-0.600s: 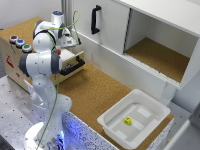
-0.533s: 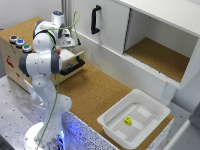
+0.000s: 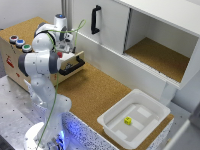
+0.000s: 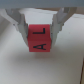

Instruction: Place the grasped pink object in the drawer

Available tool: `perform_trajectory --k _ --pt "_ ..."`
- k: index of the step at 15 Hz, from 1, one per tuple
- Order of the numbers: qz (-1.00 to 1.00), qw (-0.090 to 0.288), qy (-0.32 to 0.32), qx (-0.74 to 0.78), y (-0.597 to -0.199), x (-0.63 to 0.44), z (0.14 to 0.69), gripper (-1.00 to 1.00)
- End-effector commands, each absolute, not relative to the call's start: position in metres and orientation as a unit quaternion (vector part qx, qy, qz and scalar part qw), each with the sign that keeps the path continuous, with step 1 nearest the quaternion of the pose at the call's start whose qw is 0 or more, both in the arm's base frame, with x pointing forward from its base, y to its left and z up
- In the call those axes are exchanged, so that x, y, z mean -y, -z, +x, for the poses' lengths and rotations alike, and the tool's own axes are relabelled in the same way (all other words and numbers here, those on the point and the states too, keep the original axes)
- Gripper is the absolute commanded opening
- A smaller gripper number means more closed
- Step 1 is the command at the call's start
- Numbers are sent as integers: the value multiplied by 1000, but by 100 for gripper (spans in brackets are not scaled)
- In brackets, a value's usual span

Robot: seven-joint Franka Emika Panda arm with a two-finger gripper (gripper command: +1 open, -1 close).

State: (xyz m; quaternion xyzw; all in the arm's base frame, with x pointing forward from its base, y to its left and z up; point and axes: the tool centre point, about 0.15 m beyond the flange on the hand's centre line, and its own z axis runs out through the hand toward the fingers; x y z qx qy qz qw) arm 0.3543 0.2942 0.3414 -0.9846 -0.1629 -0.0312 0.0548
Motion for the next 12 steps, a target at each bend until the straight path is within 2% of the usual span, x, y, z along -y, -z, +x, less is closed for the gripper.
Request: perform_trajectory --k 1,3,6,7,12 --pt "-993 55 65 86 -324 -292 358 -100" --pt "-996 49 67 31 -321 -286 356 -100" --pt "-997 36 64 30 -319 -298 358 -100" --pt "-996 37 70 29 -323 -297 358 100" --pt "-990 23 119 66 -353 -282 352 100"
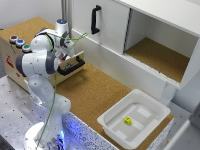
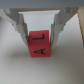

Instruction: Place the grasped pink object in the drawer

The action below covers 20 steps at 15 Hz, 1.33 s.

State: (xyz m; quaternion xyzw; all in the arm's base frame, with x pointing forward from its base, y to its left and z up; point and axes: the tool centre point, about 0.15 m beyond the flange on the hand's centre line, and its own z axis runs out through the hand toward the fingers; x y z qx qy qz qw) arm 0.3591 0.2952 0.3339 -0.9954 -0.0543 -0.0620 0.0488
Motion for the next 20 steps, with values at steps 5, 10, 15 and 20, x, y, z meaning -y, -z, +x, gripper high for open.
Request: perform_trajectory --k 5,10,15,20 --pt "-978 33 142 148 -384 -267 344 100" --pt "-936 79 109 326 -408 -285 334 100" --pt "-848 23 70 525 -408 -299 332 100" --pt "-742 23 57 668 -390 -294 349 100"
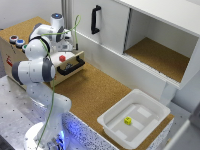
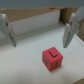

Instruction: Place the grasped pink object in the drawer

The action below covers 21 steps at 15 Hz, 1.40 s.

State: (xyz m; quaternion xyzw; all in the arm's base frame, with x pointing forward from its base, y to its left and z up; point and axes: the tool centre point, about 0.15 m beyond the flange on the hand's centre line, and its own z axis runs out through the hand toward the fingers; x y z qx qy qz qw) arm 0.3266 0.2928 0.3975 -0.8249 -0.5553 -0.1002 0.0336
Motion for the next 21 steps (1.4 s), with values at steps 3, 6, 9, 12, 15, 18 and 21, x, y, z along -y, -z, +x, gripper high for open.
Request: perform_trajectory --k 3,6,9,12,15,18,21 --pt "-666 19 59 743 -375 -293 352 100" --pt "-614 21 53 787 -356 -297 357 100" --pt "-599 24 52 799 -337 -306 372 100" --pt "-588 16 37 808 -321 -309 376 100" --pt "-580 0 31 814 -318 -307 373 -100" --pt "-584 -9 38 810 -321 -306 371 -100" --pt "-592 -13 53 804 -326 -310 367 -100"
